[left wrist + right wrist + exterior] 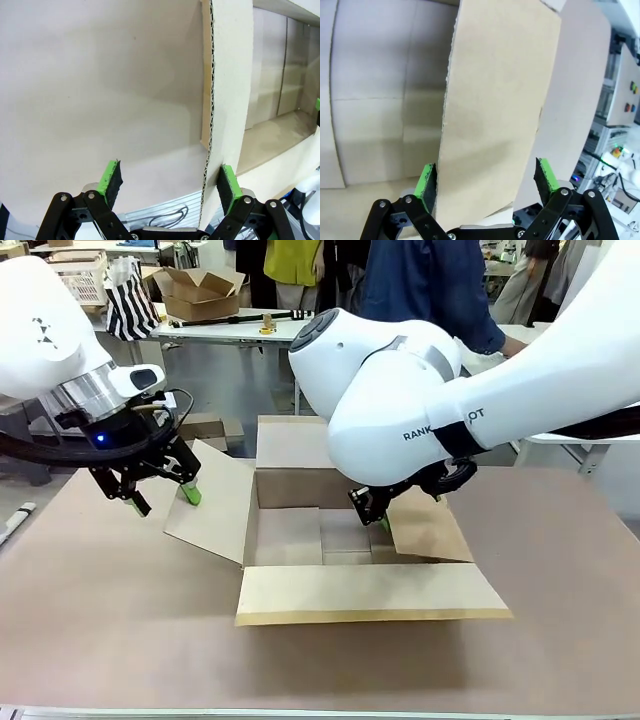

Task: Pack the gift set into the box.
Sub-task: Place both hands on the side flaps of the Package Box and spread them outward.

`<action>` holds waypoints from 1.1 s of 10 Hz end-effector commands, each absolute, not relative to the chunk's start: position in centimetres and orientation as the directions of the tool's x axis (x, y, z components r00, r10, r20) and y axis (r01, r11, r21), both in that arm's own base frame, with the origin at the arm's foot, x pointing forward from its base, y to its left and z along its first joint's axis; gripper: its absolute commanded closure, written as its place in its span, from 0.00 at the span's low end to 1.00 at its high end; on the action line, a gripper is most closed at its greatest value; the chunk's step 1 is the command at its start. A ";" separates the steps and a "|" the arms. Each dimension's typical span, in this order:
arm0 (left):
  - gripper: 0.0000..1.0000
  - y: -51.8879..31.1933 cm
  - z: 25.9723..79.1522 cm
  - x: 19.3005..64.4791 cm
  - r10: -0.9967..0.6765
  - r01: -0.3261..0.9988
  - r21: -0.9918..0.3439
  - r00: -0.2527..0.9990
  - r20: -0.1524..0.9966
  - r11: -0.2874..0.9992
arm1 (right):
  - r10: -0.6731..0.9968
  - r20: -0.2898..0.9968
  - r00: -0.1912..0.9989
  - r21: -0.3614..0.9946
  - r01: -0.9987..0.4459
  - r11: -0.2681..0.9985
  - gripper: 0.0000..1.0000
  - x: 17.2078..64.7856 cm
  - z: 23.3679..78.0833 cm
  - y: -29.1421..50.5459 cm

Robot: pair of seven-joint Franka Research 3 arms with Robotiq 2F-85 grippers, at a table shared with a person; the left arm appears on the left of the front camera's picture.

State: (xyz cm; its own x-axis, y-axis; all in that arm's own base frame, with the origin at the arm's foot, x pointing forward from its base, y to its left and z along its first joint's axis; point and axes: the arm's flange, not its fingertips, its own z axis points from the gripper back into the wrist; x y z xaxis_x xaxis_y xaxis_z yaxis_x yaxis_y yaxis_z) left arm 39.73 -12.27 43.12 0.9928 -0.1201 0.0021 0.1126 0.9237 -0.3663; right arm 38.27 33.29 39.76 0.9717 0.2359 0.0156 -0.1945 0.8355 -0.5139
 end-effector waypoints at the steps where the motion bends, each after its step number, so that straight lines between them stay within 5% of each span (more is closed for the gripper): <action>1: 0.00 -12.2 43.3 39.8 -0.109 0.101 -0.350 0.994 -0.003 0.931 | 0.225 0.076 0.971 -0.548 -0.147 0.824 0.00 38.1 41.7 33.0; 7: 0.00 -12.2 43.3 39.8 -0.109 0.101 -0.350 0.994 -0.003 0.931 | 0.230 0.110 0.967 -0.621 -0.114 0.775 0.00 37.8 47.2 30.2; 11: 0.00 -12.2 43.3 39.8 -0.109 0.101 -0.350 0.994 -0.003 0.931 | 0.161 0.125 0.979 -0.472 -0.085 0.877 0.00 36.4 48.4 25.8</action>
